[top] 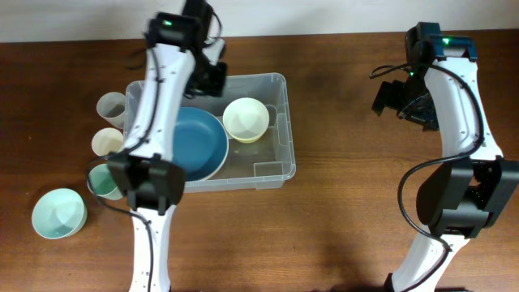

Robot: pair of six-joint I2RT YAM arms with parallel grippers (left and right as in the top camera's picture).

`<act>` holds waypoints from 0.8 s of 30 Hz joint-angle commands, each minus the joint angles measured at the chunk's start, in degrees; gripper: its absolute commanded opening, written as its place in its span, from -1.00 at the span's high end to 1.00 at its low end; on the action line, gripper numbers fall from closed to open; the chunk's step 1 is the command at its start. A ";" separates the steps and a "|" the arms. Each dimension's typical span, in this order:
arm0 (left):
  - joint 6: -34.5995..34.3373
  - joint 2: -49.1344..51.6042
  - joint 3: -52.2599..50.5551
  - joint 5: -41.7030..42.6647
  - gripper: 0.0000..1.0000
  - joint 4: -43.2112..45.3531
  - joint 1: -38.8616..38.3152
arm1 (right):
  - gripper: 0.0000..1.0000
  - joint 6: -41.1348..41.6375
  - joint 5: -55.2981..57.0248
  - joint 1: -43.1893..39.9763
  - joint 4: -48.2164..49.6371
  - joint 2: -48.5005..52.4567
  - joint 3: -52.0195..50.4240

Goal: Pack container
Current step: 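Stack the white bowl on the yellow bowl and release, then move the left gripper to the mint green bowl and grip its rim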

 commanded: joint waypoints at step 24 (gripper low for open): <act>-40.59 -43.58 -37.31 -18.60 -0.99 -2.14 42.99 | -0.98 0.28 0.09 -0.11 0.04 -0.28 0.13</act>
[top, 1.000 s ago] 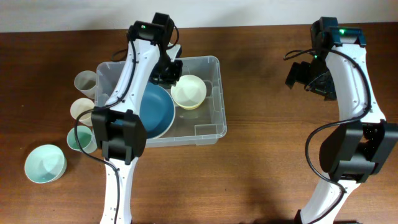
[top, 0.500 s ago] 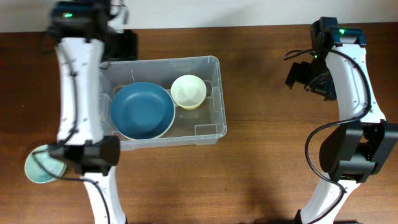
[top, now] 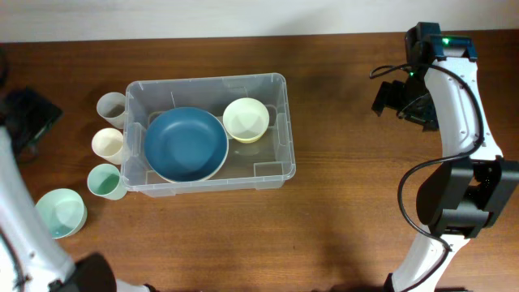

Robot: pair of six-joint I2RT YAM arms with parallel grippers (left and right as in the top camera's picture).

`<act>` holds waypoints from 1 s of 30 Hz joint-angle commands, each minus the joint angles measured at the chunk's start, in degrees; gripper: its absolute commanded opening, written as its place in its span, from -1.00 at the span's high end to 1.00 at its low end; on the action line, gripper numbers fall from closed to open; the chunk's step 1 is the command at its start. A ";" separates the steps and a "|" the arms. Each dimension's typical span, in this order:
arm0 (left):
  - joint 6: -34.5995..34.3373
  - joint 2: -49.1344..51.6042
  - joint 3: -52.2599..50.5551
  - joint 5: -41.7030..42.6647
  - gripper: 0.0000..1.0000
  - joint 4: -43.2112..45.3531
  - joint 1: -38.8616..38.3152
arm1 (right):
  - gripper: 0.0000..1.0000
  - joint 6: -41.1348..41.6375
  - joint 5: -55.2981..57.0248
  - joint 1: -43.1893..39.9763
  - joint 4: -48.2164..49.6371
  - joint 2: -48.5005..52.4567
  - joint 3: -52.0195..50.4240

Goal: Pack container
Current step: 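Move the left gripper to the mint green bowl and grip its rim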

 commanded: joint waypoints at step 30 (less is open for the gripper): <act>-22.95 -1.92 -60.65 3.52 -0.99 36.57 18.53 | -0.98 0.26 0.11 -0.11 0.00 -0.28 0.13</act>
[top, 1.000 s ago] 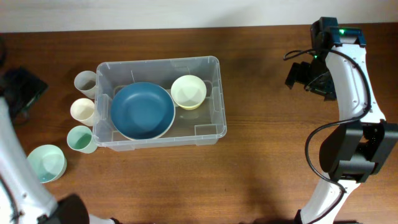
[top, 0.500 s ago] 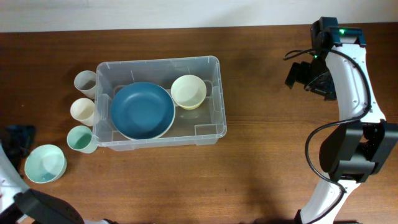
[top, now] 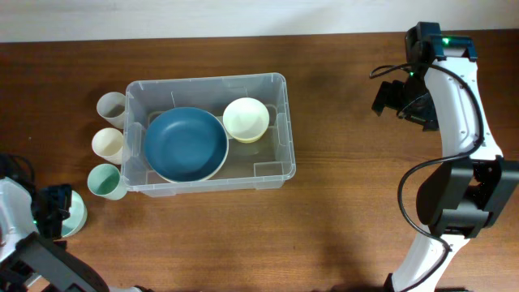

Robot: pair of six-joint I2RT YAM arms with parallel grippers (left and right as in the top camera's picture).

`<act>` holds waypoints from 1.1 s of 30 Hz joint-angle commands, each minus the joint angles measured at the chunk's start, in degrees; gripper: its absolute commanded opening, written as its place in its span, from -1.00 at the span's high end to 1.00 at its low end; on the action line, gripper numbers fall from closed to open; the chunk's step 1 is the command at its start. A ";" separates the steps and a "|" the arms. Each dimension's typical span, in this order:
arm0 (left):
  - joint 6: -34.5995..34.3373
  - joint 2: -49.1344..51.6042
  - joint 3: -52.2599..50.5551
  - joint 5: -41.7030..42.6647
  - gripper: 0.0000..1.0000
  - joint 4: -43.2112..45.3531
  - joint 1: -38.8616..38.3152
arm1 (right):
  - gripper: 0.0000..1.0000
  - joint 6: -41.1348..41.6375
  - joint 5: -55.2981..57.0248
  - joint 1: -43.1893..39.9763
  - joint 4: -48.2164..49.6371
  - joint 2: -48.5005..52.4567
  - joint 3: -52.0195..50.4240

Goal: Pack container
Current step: 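Move the left gripper to the mint green bowl and grip its rim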

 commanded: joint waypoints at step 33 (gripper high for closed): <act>-4.31 8.02 -4.66 -1.95 0.56 8.92 0.31 | -0.98 0.26 0.11 -0.11 0.02 -0.28 0.13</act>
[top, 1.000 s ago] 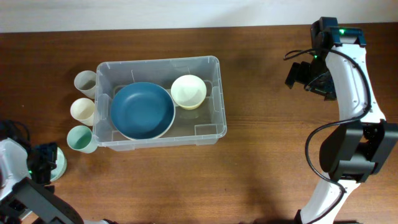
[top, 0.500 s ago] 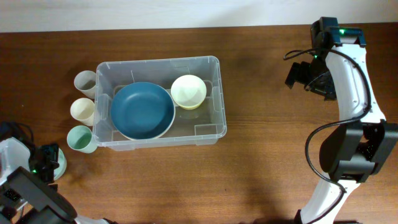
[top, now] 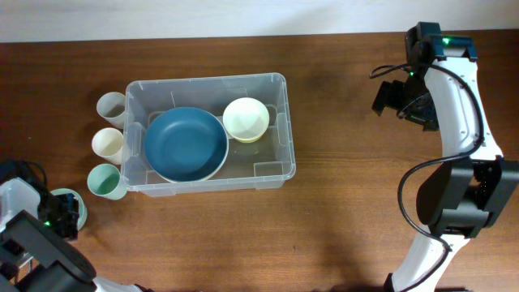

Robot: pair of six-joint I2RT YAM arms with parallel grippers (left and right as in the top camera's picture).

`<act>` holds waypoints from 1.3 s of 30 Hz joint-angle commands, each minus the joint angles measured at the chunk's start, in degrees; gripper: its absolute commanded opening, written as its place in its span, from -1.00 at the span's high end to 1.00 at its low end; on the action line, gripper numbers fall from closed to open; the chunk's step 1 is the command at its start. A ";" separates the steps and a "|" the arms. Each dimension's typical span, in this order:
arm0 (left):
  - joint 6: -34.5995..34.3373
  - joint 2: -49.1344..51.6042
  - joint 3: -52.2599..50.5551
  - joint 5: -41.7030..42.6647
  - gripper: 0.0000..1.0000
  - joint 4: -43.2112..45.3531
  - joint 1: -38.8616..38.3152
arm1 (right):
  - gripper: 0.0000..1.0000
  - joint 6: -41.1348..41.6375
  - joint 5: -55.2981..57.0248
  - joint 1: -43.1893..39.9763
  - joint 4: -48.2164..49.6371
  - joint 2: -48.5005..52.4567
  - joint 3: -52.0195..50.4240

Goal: Pack container
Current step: 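Move the left gripper to the mint green bowl and grip its rim, then lift the mint green bowl with the left gripper and carry it right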

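Observation:
A clear plastic container (top: pixel 276 89) stands left of the table's middle. It holds a blue plate (top: pixel 185 144) and a pale yellow bowl (top: pixel 246 119). A mint bowl (top: pixel 68 195) sits at the lower left, mostly hidden under my left gripper (top: pixel 62 216), which is down on it. Its jaws are hidden from above. My right gripper (top: pixel 384 99) hangs over bare table at the far right, holding nothing that I can see, and its opening does not show.
Three cups line the container's left wall: a grey one (top: pixel 111 105), a cream one (top: pixel 107 143) and a mint one (top: pixel 103 180). The left arm's base fills the lower left corner. The right arm runs down the right edge.
My left gripper has shifted slightly right and down over the mint bowl, covering more of it. The container, the cups and the right arm are unchanged.
My left arm first reached over the container above the blue plate. Then it was withdrawn to the far left edge, with the mint bowl uncovered. Then its gripper was at the mint bowl, and now it sits lower on it. The right arm stayed still.

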 commanded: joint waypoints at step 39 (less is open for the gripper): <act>53.81 -14.69 46.77 23.45 0.98 -5.92 -33.94 | -0.98 0.24 0.11 -0.11 0.02 -0.28 0.13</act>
